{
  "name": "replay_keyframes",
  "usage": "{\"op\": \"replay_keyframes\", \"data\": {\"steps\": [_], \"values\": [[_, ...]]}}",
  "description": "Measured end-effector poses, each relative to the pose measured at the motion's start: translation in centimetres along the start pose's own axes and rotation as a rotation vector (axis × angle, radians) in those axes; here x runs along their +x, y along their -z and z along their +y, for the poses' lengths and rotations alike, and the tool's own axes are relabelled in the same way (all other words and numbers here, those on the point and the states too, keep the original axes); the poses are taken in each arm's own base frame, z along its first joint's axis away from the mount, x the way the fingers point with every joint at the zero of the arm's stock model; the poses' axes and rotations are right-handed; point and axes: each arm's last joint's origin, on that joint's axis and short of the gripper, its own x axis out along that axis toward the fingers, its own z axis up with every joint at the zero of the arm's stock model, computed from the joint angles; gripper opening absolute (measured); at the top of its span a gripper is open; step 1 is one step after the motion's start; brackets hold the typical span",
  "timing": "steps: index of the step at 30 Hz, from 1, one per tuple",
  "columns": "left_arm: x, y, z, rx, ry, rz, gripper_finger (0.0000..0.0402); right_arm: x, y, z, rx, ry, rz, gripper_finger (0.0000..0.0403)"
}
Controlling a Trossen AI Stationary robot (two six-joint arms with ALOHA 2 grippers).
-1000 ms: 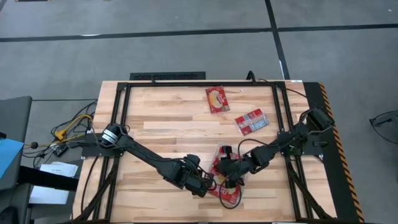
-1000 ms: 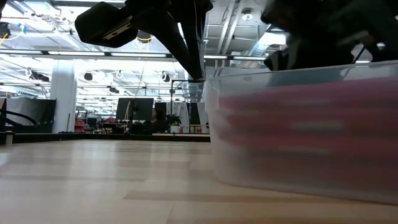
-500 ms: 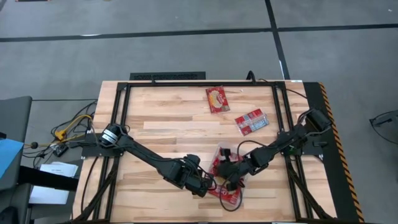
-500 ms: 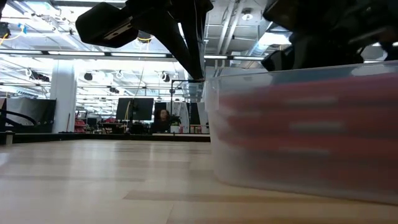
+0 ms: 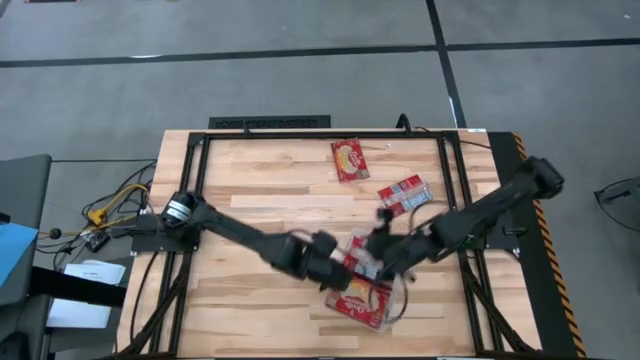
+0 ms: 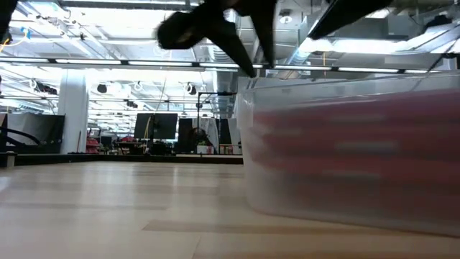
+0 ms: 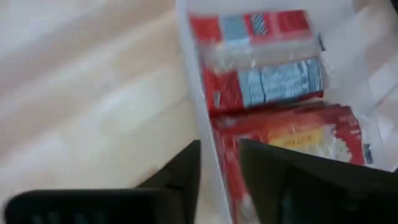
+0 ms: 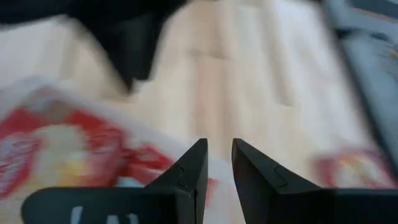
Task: Sort popcorn bags into baskets
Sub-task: Put the red popcorn bag into the transparent bin
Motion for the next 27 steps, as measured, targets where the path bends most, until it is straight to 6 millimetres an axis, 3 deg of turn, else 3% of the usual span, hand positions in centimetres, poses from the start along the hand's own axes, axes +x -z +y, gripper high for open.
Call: {"op": "replay_keyframes", "data": {"steps": [4,7,12,17,22,27], "values": [[0.2,-4.4,1.0,0.144,-0.051,0.007,0.0171,-4.1,0.9,-4.5,0.159,0.102,0.018,0.0098],[0.4,-8.2,2.9,0.223,-0.144,0.017,0.0223,-6.4,2.1,-7.1,0.295,0.149,0.042,0.0098],[1.5,-14.5,6.4,0.386,-0.184,0.035,0.0267,-8.7,3.6,-9.8,0.488,0.210,0.045,0.0098],[2.4,-20.7,11.1,0.426,-0.154,0.049,0.0272,-8.1,4.4,-10.5,0.610,0.259,0.053,0.0098],[2.6,-26.2,15.1,0.415,-0.007,-0.020,0.0268,-5.6,6.5,-10.6,0.683,0.338,0.090,0.0098],[2.5,-30.6,20.1,0.339,0.019,-0.102,0.0267,-2.8,8.5,-11.3,0.751,0.385,0.100,0.0098]]}}
